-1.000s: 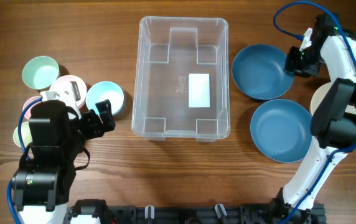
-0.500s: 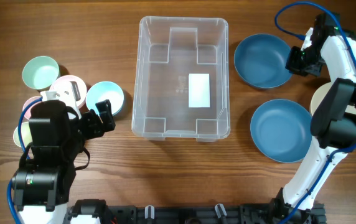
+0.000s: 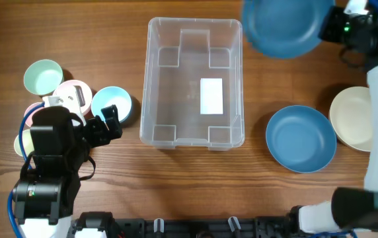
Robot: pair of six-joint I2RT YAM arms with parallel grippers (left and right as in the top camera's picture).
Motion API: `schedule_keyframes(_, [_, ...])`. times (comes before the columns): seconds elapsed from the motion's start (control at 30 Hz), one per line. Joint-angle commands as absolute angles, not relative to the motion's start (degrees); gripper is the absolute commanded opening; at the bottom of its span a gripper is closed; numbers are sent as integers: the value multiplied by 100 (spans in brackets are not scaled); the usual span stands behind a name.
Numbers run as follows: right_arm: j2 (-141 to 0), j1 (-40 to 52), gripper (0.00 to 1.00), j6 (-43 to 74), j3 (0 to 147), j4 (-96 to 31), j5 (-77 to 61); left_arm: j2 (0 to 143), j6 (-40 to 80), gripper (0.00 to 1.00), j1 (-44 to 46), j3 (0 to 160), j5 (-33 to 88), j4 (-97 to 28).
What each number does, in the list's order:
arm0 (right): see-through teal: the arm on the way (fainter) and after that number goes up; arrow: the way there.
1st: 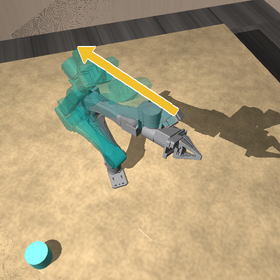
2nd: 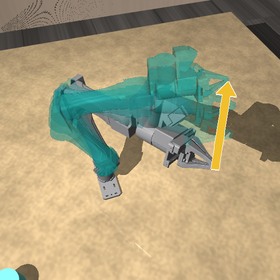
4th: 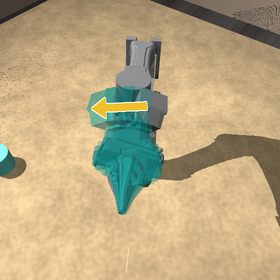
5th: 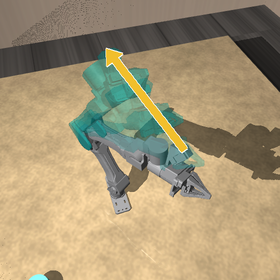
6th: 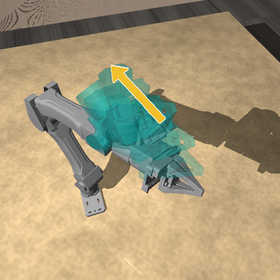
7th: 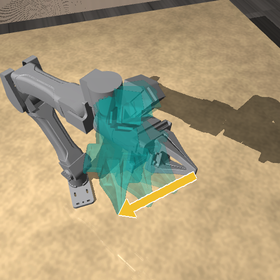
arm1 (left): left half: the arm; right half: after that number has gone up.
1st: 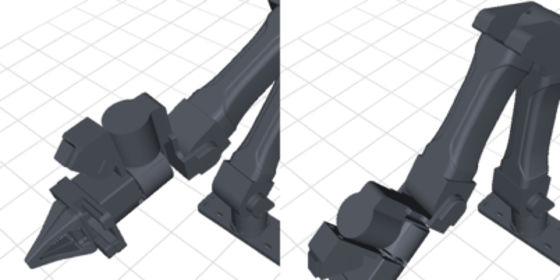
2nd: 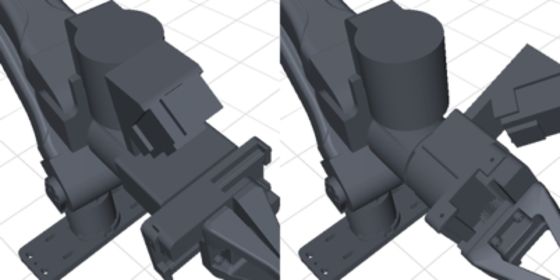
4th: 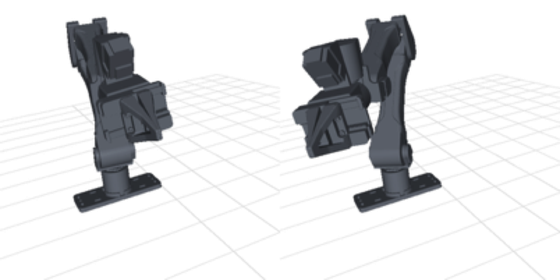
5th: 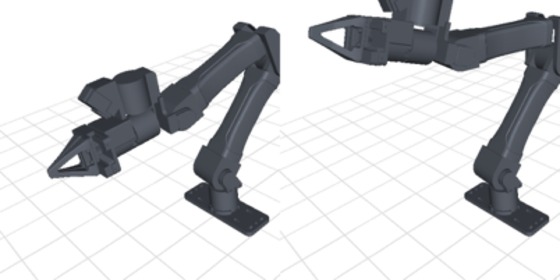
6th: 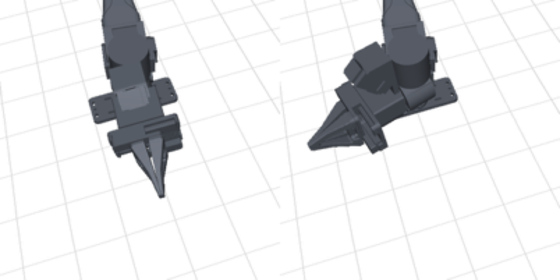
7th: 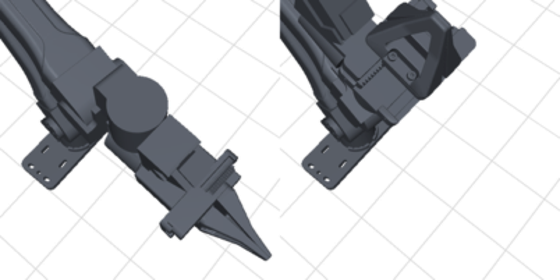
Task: Pack container
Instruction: 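Carry the teal plate into the clear bin and release it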
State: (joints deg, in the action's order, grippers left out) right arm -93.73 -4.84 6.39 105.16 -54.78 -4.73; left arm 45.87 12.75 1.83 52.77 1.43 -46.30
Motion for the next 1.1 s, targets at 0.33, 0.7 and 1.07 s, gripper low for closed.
schedule_keyframes(0.33, [-11443, 2191, 4, 2250, 10549, -5210, -515, 4554, 1288, 100, 209, 5387, 191, -4617])
schedule_keyframes(0.7, [-11944, 2056, 9, 2412, 10549, -4759, -196, 4554, 1288, 100, 209, 5387, 191, -4703])
schedule_keyframes(1.07, [-10980, 1820, 66, 2255, 10556, -4895, -145, 4554, 1288, 100, 209, 5387, 191, -4709])
